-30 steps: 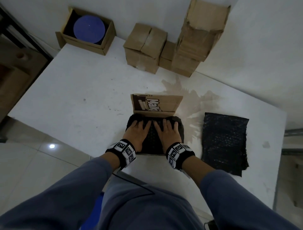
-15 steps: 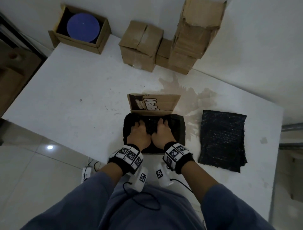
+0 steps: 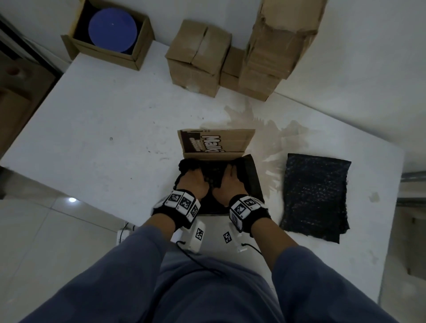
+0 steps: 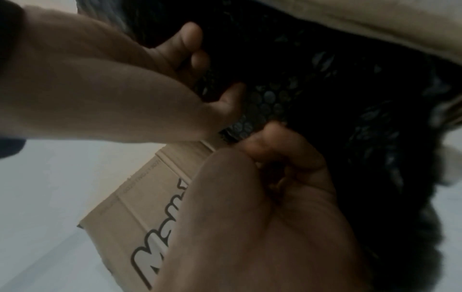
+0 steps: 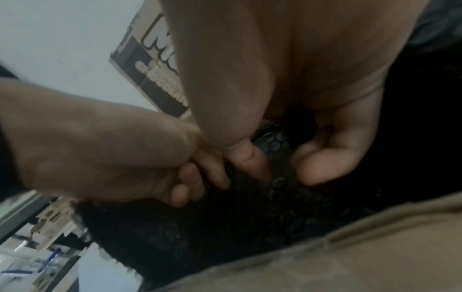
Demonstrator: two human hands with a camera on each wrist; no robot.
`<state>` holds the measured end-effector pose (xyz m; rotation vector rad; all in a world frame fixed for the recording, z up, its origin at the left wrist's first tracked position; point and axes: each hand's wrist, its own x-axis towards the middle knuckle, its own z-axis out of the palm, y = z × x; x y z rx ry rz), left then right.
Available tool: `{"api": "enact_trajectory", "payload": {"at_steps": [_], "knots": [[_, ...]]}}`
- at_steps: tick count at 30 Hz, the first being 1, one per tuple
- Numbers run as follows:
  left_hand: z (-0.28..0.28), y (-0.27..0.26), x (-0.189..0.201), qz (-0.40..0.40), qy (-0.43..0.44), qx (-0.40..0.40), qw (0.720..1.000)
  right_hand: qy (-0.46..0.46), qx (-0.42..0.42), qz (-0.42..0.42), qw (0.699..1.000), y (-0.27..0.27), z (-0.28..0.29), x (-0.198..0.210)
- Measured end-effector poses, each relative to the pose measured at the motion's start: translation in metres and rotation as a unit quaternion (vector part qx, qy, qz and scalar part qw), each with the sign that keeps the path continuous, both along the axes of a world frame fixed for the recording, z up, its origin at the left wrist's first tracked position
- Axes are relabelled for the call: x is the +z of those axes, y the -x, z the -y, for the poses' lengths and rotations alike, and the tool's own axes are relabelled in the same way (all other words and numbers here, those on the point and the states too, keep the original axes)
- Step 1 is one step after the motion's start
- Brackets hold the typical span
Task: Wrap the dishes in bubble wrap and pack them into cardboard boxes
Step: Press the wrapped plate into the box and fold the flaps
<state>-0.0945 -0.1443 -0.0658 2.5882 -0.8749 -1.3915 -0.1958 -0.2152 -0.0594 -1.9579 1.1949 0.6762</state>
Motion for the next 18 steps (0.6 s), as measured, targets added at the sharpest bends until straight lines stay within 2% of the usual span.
{"api": "enact_trajectory", "payload": {"at_steps": [9,12,14,16,18], "knots": [[-0.003,-0.001,0.005,-0.005,-0.002,-0.038,0.999,0.092,0.035,-0.02,0.995,0.001,-0.007,0.001],[-0.008,-0.001,0.016,0.053,0.042,-0.07,0.995,0.083,0.07,-0.027,0.994,0.0,-0.004,0.013],[-0.015,0.005,0.023,0.152,0.078,-0.139,0.975,0.14,0.14,-0.011,0.98,0.002,-0.001,0.022],[-0.024,0.012,0.028,0.245,0.094,-0.249,0.932,0.227,0.25,-0.017,0.941,0.007,-0.001,0.028],[-0.031,0.014,0.028,0.278,0.07,-0.341,0.895,0.272,0.338,-0.055,0.899,0.013,-0.002,0.027]]}}
